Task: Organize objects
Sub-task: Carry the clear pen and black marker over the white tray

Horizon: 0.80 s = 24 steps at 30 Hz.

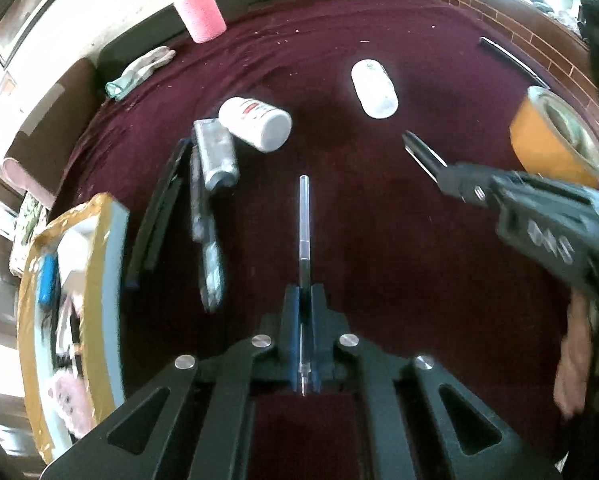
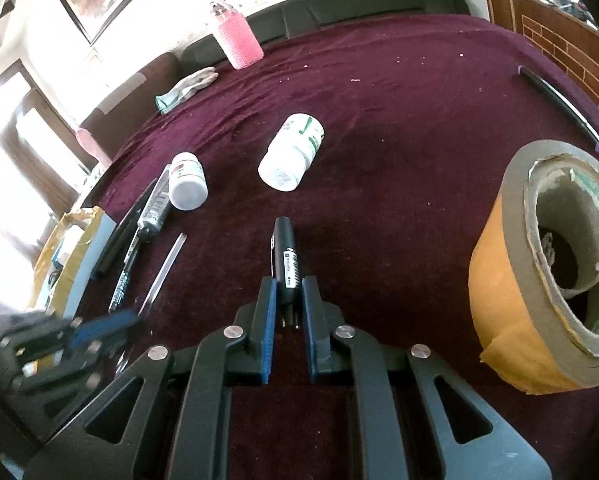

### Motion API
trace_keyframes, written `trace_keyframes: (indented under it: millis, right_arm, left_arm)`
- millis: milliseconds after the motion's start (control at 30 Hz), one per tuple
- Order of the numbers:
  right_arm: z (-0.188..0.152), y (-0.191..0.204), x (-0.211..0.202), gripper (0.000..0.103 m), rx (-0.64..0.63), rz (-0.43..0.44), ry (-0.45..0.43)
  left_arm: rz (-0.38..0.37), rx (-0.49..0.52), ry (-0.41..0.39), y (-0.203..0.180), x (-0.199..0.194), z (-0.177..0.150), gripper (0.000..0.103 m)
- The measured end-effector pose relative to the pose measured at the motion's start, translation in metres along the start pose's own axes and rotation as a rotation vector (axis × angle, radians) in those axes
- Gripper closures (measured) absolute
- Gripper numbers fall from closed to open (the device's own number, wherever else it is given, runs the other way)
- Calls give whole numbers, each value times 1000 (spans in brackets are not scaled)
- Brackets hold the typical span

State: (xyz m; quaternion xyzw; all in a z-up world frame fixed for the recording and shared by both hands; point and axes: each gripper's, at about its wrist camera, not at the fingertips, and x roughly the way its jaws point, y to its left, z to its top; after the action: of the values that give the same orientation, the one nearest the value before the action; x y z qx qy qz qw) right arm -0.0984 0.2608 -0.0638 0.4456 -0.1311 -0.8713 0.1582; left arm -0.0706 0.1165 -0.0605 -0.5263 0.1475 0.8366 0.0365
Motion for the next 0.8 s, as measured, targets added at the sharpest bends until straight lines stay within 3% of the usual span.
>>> trace_keyframes:
  millis: [333, 800]
  right_arm:
    - [-15, 20, -13, 93, 51, 17, 8]
    - [-51, 141, -47, 93, -94, 105, -4]
  left_arm:
    - [65, -47, -89, 38, -49, -43, 100]
    - [64, -178, -155, 107, -78, -91, 100]
